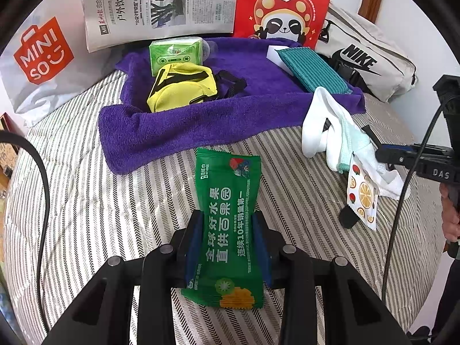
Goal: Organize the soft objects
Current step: 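Lift the snack packet with the left tool while the right tool carries the strap toward the towel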
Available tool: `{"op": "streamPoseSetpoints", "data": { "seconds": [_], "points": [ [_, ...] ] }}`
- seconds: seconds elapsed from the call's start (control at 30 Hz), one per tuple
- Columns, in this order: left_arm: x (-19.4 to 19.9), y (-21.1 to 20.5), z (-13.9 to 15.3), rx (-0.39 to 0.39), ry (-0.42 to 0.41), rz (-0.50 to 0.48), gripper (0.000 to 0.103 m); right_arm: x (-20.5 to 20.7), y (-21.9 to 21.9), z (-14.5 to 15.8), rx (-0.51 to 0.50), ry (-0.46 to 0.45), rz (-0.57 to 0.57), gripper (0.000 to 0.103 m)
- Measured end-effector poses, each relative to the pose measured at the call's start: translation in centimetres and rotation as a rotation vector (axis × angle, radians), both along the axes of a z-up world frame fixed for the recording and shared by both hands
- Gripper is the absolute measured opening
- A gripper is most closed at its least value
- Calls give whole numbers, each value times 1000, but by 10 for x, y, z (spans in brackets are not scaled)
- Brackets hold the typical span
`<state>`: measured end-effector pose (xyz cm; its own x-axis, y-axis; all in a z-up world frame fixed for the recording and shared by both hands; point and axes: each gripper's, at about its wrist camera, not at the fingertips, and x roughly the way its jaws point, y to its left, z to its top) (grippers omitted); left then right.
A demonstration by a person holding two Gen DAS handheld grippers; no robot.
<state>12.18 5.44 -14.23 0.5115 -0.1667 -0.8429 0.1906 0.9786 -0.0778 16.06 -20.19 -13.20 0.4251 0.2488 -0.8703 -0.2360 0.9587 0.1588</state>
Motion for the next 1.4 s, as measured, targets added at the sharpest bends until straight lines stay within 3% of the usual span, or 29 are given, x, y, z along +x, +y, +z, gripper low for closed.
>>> {"op": "streamPoseSetpoints", "data": {
  "seconds": [0.13,0.37,0.8,1.4],
  "points": [
    [1,0,0,4,5,1,33,4,1,-5,10,15,-4,26],
    [2,-4,0,21,6,-4,34,-2,-2,7,15,-39,14,24],
    [-3,13,6,-60,5,16,32,-6,-9,34,39,-78,1,24],
    [4,16,41,-118,-39,9,32,22,6,64,76,-103,17,24]
  ]
}}
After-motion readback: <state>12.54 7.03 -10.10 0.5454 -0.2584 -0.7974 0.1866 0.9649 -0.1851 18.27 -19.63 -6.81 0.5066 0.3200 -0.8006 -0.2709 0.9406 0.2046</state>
